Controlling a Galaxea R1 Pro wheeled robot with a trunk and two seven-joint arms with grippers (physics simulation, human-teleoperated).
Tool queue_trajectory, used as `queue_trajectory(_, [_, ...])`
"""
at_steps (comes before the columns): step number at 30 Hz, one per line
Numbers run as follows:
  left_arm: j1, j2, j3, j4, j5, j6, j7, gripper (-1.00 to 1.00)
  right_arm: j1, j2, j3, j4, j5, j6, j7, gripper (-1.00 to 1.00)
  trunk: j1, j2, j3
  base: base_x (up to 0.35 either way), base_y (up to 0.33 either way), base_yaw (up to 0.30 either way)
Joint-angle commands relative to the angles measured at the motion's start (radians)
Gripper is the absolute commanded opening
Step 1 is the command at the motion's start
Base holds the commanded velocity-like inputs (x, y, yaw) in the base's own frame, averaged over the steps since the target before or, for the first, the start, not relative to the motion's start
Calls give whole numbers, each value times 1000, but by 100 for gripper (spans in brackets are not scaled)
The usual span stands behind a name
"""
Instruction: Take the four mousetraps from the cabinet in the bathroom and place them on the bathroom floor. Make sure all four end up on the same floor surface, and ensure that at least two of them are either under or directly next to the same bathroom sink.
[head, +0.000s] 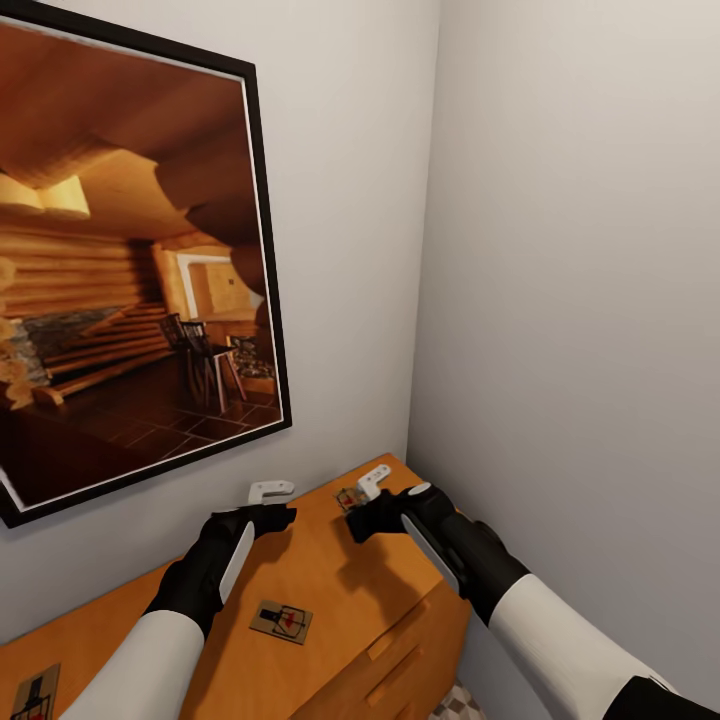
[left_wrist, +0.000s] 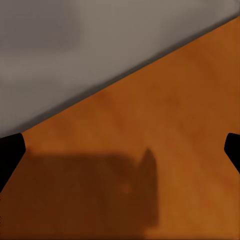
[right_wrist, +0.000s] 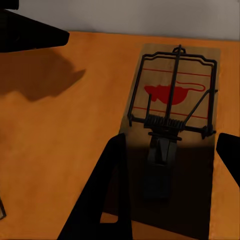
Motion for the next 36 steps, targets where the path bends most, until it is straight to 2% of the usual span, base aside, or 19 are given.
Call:
queue_trajectory(1, [0,0,3,-1,0,5,0,100,-1,-1,-2,-2,-4,5,25,-100,0,-1,-1,0,0,0])
queue_trajectory(4, [0,1,6,-1,-1,5,0,100,-1,-4,-26,-5,5,5,79,-100,0,-1,-1,0,0,0])
queue_trajectory(8, [0,3,8,-1,-1,6,3,100,-1,-7,-50,-5,33,5,107,-100,0,-1,-1,0,0,0])
queue_trajectory(11, [0,4,10,-1,0,6,16,100,-1,-9,-58,-5,71,5,116,-100,0,-1,-1,0,0,0])
queue_trajectory(18, [0,3,10,-1,3,6,40,100,-1,-12,-76,-3,106,5,107,-100,0,-1,-1,0,0,0])
queue_trajectory(21, [0,1,9,-1,4,6,42,100,-1,-14,-127,-2,133,5,105,-100,0,-1,-1,0,0,0])
queue_trajectory(23, [0,1,9,-1,4,6,43,100,-1,-14,-148,-2,146,5,105,-100,0,-1,-1,0,0,0])
queue_trajectory(27, [0,0,8,-1,6,6,43,100,-1,-14,-167,-2,159,4,104,-100,0,-1,-1,0,0,0])
queue_trajectory(36, [0,-1,7,-1,11,4,38,100,-1,-14,-175,-2,164,5,104,-100,0,-1,-1,0,0,0])
